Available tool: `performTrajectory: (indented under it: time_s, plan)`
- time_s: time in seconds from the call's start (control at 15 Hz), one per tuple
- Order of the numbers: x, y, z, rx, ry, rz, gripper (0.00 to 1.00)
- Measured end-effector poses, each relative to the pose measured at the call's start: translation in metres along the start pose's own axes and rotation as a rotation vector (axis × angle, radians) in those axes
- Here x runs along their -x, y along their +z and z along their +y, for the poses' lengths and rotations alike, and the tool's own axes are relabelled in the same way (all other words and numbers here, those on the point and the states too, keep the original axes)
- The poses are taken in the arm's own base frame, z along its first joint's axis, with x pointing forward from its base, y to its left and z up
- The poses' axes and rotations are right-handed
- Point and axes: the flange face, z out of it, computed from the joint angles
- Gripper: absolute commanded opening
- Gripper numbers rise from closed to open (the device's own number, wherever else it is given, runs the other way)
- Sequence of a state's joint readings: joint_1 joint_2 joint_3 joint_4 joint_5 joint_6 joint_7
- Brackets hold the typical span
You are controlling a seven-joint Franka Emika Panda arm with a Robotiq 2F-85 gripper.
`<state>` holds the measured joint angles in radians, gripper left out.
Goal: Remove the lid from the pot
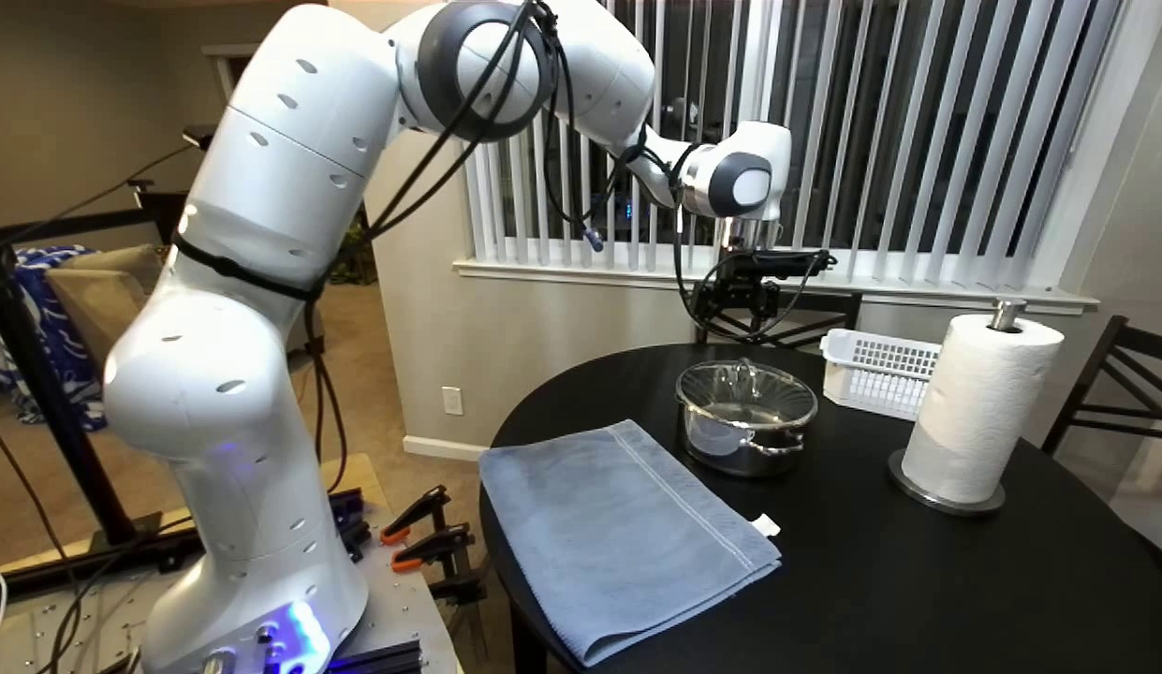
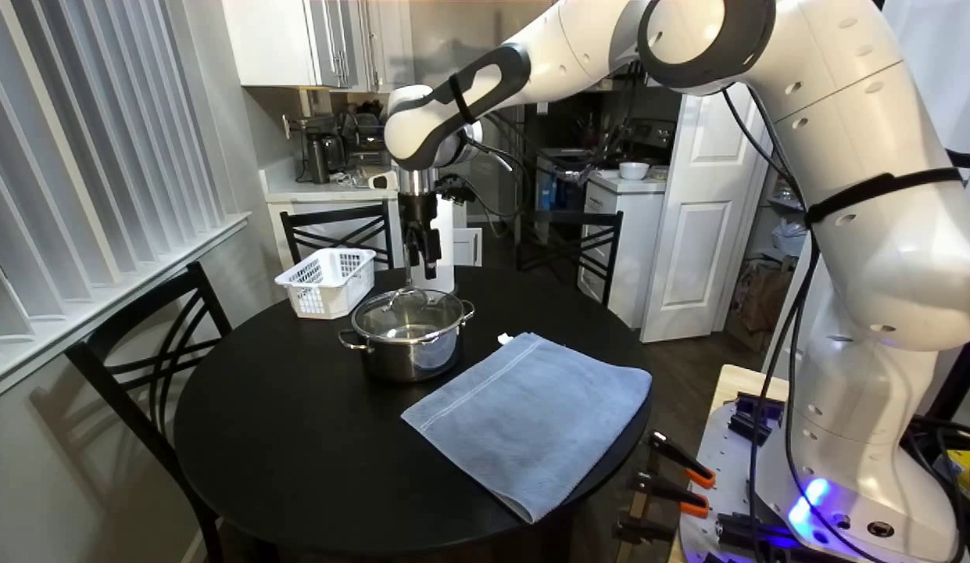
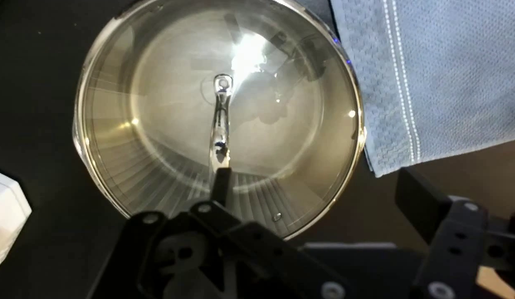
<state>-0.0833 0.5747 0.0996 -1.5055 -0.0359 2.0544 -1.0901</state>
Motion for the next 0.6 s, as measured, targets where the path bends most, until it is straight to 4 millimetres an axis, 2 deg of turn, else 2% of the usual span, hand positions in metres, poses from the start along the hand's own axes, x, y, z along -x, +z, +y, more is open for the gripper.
performTrajectory:
  time_s: [0.6]
  plan:
    - [-0.015,0.017,0.007,0.11,-0.05,-0.123,1.0]
